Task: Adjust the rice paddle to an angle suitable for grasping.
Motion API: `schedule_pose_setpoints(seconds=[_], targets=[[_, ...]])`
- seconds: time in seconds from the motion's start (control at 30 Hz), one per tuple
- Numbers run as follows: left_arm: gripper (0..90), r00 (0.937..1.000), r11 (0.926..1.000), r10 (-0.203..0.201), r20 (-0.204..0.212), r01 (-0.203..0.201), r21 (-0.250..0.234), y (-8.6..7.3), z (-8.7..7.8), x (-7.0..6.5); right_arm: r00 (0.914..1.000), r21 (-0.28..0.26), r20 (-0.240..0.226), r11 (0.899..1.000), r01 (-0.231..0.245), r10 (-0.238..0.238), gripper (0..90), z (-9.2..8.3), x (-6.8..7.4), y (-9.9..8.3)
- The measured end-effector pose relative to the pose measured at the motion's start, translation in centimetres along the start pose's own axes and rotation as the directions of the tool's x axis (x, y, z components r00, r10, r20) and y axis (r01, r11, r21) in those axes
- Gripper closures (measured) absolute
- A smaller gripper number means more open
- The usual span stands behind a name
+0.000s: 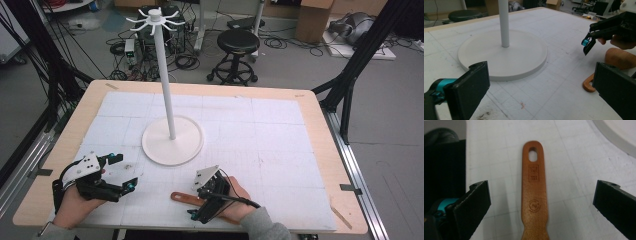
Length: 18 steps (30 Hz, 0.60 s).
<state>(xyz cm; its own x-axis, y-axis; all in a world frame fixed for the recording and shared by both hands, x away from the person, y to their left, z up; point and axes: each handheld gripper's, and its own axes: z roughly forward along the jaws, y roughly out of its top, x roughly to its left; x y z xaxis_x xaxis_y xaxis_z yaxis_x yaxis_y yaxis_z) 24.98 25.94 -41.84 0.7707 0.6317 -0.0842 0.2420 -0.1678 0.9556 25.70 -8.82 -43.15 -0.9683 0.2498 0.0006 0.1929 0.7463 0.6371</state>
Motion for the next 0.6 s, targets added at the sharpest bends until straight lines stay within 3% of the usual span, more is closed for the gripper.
schedule_pose_setpoints(seconds=[0.17, 0.23, 0.6], targets=[[1.8, 1.0, 1.0, -0.002, -0.003, 0.002, 0.005, -0.07, 0.06, 0.11, 0.9998, 0.019, 0.006, 1.0, -0.019, 0.018, 6.2, -0.03, -0.26, -0.13], [1.8, 1.0, 1.0, -0.002, -0.001, 0.002, 0.007, -0.11, 0.13, 0.11, 0.9997, 0.027, 0.008, 0.999, -0.022, 0.022, 15.0, -0.11, -0.37, -0.17], [1.8, 1.0, 0.9999, 0.004, -0.006, -0.004, 0.01, -0.16, 0.02, -0.02, 0.9993, 0.054, -0.018, 0.998, 0.033, -0.032, 37.0, -0.05, 0.2, -0.1]])
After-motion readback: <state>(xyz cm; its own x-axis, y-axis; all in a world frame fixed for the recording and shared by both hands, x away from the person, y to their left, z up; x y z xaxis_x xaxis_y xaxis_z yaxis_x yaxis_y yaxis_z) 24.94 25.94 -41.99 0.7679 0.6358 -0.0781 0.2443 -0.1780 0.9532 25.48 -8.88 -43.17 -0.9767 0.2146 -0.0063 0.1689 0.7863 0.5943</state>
